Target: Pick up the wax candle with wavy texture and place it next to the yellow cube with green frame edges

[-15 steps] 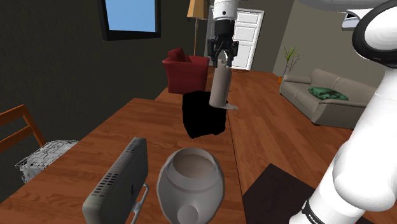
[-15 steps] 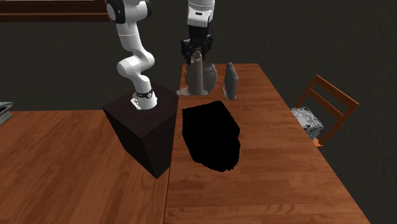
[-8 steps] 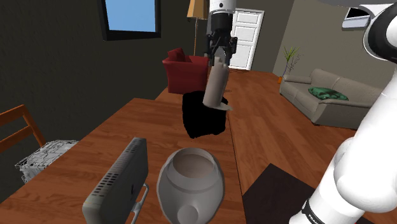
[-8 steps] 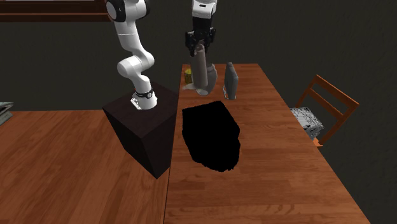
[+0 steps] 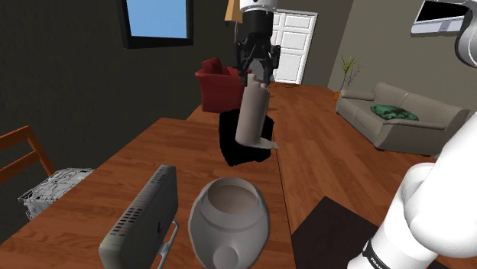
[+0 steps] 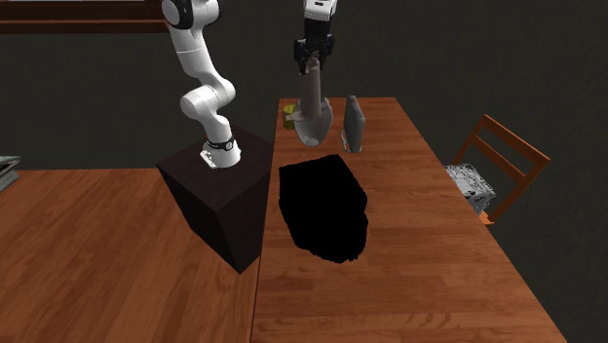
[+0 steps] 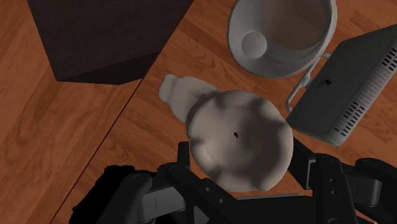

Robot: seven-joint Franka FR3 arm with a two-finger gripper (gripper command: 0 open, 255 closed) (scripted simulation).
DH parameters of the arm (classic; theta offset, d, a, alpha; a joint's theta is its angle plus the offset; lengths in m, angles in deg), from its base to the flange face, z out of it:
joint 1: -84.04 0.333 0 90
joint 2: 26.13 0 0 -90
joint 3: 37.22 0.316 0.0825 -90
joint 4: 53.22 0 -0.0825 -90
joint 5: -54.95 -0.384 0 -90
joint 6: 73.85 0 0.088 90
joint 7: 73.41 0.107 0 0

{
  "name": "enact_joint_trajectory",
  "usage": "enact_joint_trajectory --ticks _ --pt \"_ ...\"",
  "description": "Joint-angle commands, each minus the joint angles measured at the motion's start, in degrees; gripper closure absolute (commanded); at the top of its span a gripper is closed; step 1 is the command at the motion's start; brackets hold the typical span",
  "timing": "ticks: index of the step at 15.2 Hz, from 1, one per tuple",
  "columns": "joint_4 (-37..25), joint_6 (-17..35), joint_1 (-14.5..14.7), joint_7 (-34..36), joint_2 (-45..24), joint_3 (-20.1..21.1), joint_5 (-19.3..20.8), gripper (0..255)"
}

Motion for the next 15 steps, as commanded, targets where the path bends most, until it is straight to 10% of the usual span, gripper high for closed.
enact_joint_trajectory --ticks 1,15 --pt "0.47 0.01 1.16 2.87 0.76 1.52 -0.71 255" --pt "-1.47 2.18 9.51 23.57 -0.96 13.44 -4.36 255"
